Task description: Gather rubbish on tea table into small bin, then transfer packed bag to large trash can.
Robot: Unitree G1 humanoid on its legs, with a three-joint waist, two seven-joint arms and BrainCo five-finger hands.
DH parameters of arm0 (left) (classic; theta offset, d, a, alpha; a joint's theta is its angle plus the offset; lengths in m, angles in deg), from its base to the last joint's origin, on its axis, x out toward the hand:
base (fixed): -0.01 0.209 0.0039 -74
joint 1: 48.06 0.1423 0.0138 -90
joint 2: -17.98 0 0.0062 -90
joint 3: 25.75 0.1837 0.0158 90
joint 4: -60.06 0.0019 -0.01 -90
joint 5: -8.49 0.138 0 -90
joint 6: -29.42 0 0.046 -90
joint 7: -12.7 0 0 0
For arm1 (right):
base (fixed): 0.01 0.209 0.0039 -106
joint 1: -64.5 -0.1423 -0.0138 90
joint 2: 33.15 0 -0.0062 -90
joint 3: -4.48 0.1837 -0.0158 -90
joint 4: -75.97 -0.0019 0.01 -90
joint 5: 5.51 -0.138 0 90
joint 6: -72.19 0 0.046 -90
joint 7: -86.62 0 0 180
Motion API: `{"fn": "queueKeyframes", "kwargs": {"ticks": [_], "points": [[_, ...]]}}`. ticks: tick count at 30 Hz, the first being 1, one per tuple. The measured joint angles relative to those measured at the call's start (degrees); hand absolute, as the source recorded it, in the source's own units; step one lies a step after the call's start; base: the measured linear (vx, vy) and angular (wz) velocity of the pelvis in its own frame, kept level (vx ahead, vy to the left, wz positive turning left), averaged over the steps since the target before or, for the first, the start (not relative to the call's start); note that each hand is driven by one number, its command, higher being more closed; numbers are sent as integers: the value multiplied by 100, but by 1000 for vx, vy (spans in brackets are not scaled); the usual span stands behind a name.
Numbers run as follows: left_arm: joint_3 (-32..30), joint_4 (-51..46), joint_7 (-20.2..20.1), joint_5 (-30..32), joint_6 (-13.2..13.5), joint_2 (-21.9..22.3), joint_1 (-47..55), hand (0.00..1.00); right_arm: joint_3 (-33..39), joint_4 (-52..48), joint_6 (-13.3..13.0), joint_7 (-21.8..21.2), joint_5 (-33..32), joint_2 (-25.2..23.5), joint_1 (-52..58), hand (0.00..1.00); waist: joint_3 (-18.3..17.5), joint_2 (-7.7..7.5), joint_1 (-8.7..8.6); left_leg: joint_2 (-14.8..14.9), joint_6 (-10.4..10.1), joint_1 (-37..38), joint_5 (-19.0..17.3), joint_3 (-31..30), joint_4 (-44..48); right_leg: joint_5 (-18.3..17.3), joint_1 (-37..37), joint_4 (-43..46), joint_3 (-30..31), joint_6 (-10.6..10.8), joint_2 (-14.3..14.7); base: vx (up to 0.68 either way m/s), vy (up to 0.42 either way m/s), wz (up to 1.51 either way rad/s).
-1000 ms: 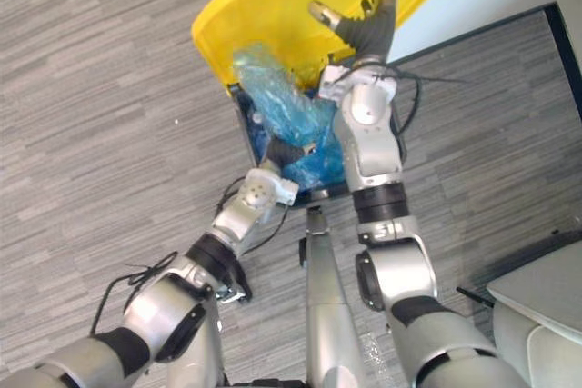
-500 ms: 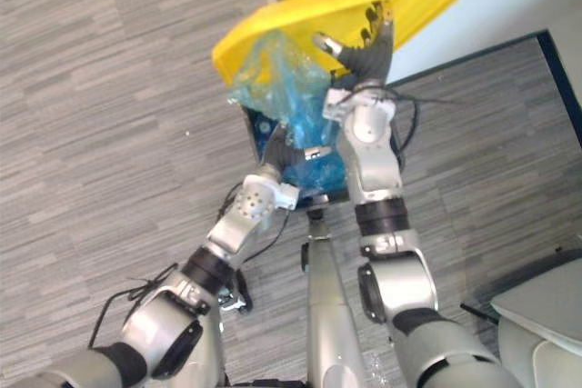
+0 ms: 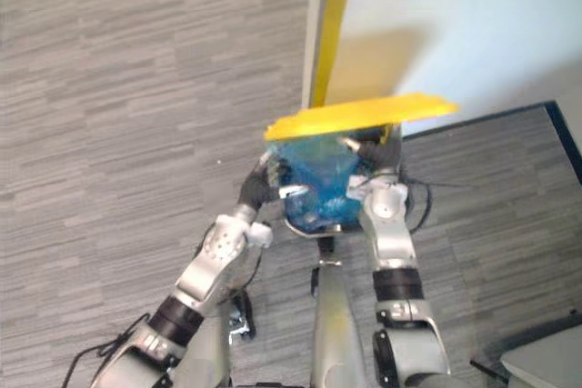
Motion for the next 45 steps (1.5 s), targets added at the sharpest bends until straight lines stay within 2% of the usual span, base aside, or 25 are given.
{"fn": "queueKeyframes", "kwargs": {"ticks": [4,8,16,19,21,25,28,30,32,33,34,36,37,38,39,40,41,42,43,44,45], "points": [[-382,-2,-236,-25,13,-305,806,0,60,-2,36,-141,9,14,559,0,-101,0,50,-62,49,317,75,-75,-268,-43,306,-93,-100,-14,-74,6,-50,11],[-652,167,-301,136,13,-431,1156,0,93,4,36,-249,7,22,697,0,-180,-1,97,-75,64,382,84,-152,-402,-41,400,-187,-160,-20,-68,-4,-46,5],[-1004,779,-293,317,1,-275,1237,0,90,25,31,-324,-4,27,685,0,-227,-3,130,-59,-24,403,193,-195,-473,-68,404,-154,-214,-52,-68,14,-24,3],[-1621,1253,-191,327,-3,-74,1286,0,87,27,32,-336,-4,24,714,0,-227,-3,133,-56,-23,442,191,-216,-471,-72,485,-174,-236,-48,-63,-4,-5,2],[-2318,1715,-30,393,-25,51,1409,0,93,26,22,-335,-5,24,805,0,-248,-17,143,-37,-23,484,189,-301,-473,-120,581,-162,-318,-60,-68,-17,-23,11],[-2883,2355,167,531,-148,65,1527,0,104,26,21,-341,-9,23,1020,0,-310,-84,244,-60,-40,510,203,-431,-450,-160,626,-89,-433,-35,-96,14,-32,15],[-3070,2623,211,603,-193,205,1593,0,98,28,21,-360,-7,-1,1108,0,-314,-91,269,-78,-53,667,210,-438,-435,-197,799,-39,-467,10,-124,0,1,9],[-3121,2709,217,655,-192,281,1613,0,99,27,3,-380,-4,-85,1209,0,-365,-171,268,-118,-53,725,210,-387,-383,-225,818,50,-421,70,-172,-50,23,-5],[-3139,2870,227,658,-204,322,1570,0,93,26,-28,-412,50,-300,1496,0,-409,-295,252,-146,-25,828,234,-295,-382,-142,925,27,-340,214,-200,-98,19,-16],[-3193,2957,231,673,-223,345,1558,0,88,28,-32,-467,220,-515,1768,0,-494,-438,246,-121,19,1007,377,-158,-627,94,1026,-242,-256,475,-203,-167,-59,-42],[-3310,2985,309,749,-287,355,1603,0,23,31,-30,-502,297,-803,2133,0,-570,-488,208,31,-112,1279,807,64,-1227,-27,917,907,-647,12,-201,-152,-76,-42],[-3308,2981,351,797,-301,338,1664,0,-19,78,-33,-521,479,-906,2434,0,-669,-535,179,36,-169,1547,1104,130,-1763,-297,880,1890,-813,-315,-232,-40,-89,-26],[-3300,2965,370,879,-302,340,1756,0,-62,200,-42,-560,584,-932,2661,0,-807,-605,179,55,-239,1738,1375,229,-2224,-530,950,2564,-860,-443,-270,43,-157,-31],[-3280,2949,415,888,-302,354,1883,0,-79,387,-48,-582,708,-934,2822,0,-980,-636,184,126,-327,1788,1529,291,-2498,-717,1109,2954,-822,-450,-313,55,-244,-49],[-3273,2942,435,899,-304,372,1953,0,-61,692,-91,-581,903,-942,2985,0,-1095,-730,178,212,-406,1814,1601,368,-2605,-1005,1335,2895,-776,-256,-384,23,-253,-45],[-3277,2970,435,911,-315,376,1940,0,-18,845,-103,-587,946,-942,3003,0,-1106,-771,155,212,-424,1821,1601,343,-2620,-1026,1370,2786,-846,-239,-294,1,-235,-52],[-3273,3025,431,925,-351,439,1952,0,112,1198,-94,-573,1129,-987,3047,0,-1140,-640,168,289,-407,1826,1625,322,-2750,-1027,1505,2371,-842,-221,-34,-18,-147,-71],[-3177,3136,432,927,-360,539,2022,0,305,1570,-73,-530,1193,-968,3087,0,-1251,-431,262,407,-205,1883,1765,361,-3087,-1220,1822,1667,-732,-157,280,-27,-119,-75],[-3232,3134,445,941,-361,555,2023,0,389,1674,-57,-500,1275,-1010,3140,0,-1288,-457,242,414,-296,1901,1893,439,-3190,-1472,1846,1767,-708,-302,199,4,-151,-51],[-3308,3248,471,980,-374,533,1941,0,498,2023,-46,-425,1352,-1112,3222,0,-1310,-699,135,161,-516,2019,2030,533,-3283,-2068,2165,1371,-651,-141,-49,3,-261,-22],[-3308,3554,528,987,-397,531,1797,0,562,2579,36,-414,1341,-1083,3179,0,-1304,-554,153,260,-536,2065,2076,546,-3306,-2131,2413,851,-725,-468,110,-1,-225,-21]]}}
